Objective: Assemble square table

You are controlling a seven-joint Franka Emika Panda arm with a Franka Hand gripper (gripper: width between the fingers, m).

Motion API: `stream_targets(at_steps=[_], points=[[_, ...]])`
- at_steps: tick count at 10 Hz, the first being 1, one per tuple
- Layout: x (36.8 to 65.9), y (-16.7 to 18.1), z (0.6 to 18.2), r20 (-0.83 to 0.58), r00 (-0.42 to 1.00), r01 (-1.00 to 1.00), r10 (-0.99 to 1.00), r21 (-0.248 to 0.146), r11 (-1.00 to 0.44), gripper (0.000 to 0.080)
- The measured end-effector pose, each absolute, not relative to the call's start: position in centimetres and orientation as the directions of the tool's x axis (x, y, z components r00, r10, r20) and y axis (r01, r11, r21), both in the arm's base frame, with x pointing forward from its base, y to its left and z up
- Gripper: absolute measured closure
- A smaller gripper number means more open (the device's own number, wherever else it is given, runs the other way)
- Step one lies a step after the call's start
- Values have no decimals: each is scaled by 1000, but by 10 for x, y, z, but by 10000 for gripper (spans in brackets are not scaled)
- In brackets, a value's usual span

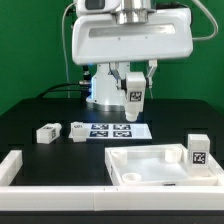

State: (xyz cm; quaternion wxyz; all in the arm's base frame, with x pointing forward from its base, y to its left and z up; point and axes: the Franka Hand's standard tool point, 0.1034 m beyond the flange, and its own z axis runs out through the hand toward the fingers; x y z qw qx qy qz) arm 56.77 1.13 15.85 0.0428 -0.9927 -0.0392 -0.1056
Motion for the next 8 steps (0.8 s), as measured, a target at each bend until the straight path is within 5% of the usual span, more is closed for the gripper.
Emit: stream_targets(at_steps=[2, 4, 8], points=[[604, 16, 148, 318, 948, 43, 1, -128, -991, 509], [613, 32, 133, 453, 891, 18, -17, -71, -997, 509], [611, 28, 131, 433, 901, 14, -23, -83, -996, 509]])
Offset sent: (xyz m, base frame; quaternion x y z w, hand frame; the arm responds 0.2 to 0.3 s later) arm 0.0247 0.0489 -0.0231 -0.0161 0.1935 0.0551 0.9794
